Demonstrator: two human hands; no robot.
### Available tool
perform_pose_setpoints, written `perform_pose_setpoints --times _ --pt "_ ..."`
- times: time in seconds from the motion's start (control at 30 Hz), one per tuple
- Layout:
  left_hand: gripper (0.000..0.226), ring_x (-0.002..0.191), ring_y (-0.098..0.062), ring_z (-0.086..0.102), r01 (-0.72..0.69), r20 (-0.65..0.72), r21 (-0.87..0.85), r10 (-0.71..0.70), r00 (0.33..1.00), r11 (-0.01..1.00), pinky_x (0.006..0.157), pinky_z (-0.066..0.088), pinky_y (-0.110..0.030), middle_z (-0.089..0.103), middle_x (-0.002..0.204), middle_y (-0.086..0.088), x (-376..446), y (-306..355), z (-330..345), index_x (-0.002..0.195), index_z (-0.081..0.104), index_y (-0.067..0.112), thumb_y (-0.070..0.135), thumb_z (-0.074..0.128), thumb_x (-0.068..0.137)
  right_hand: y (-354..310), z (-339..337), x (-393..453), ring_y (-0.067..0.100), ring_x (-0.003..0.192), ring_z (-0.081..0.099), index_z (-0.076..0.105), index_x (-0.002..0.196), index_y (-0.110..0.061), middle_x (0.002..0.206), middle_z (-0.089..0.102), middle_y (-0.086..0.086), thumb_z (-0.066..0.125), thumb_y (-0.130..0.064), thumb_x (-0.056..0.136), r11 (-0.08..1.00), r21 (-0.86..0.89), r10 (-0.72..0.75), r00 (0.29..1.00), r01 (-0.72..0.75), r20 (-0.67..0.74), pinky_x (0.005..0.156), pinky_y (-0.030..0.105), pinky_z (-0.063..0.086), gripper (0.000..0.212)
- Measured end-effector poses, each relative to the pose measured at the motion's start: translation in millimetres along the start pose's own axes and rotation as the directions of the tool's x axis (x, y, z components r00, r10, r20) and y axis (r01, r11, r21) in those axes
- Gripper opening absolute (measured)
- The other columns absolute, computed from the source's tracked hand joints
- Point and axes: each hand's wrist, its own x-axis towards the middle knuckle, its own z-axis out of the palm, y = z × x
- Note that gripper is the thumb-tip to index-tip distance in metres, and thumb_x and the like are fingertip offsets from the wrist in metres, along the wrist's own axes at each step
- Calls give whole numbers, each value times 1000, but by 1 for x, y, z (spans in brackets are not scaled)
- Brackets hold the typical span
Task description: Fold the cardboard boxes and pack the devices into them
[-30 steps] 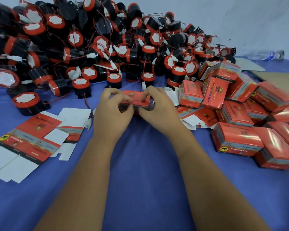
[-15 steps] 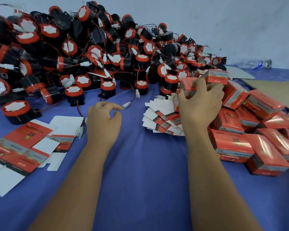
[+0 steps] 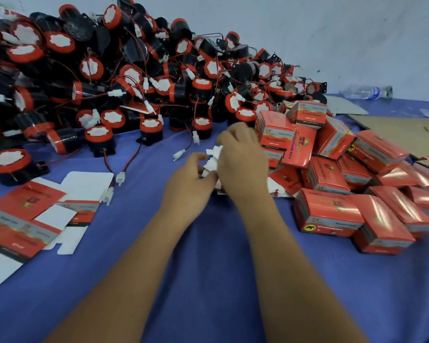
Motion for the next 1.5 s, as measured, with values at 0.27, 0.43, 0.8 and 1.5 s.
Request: perform_pose_setpoints --times 0.27,0.43,0.8,1.5 --pt "33 58 -18 39 238 -6 -159 -242 970 958 55 29 -29 40 58 5 33 22 4 65 42 17 28 66 84 26 9 -5 29 100 61 62 109 -12 103 70 8 40 -23 98 904 -85 428 884 -420 186 94 36 30 27" --pt "28 68 -21 57 293 75 -136 -285 956 946 66 47 -32 58 67 -1 39 35 20 69 53 17 36 70 82 36 9 -7 20 110 59 62 118 -19 110 70 0 42 -19 97 869 66 470 860 -490 200 109 29 16 29" --pt "30 104 -27 60 82 8 49 -83 997 995 96 46 -43 66 109 1 19 58 47 122 52 26 40 47 96 52 -7 2 14 128 49 60 133 -26 134 60 -6 47 -27 100 548 510 516 748 -663 418 112 41 38 35" --pt "18 94 -46 68 316 51 -483 -334 941 816 83 57 -59 71 94 -26 21 51 51 91 70 -1 11 57 93 34 -1 -3 -19 95 35 63 124 -33 131 61 -12 42 -37 102 686 426 404 795 -590 452 120 38 -2 31"
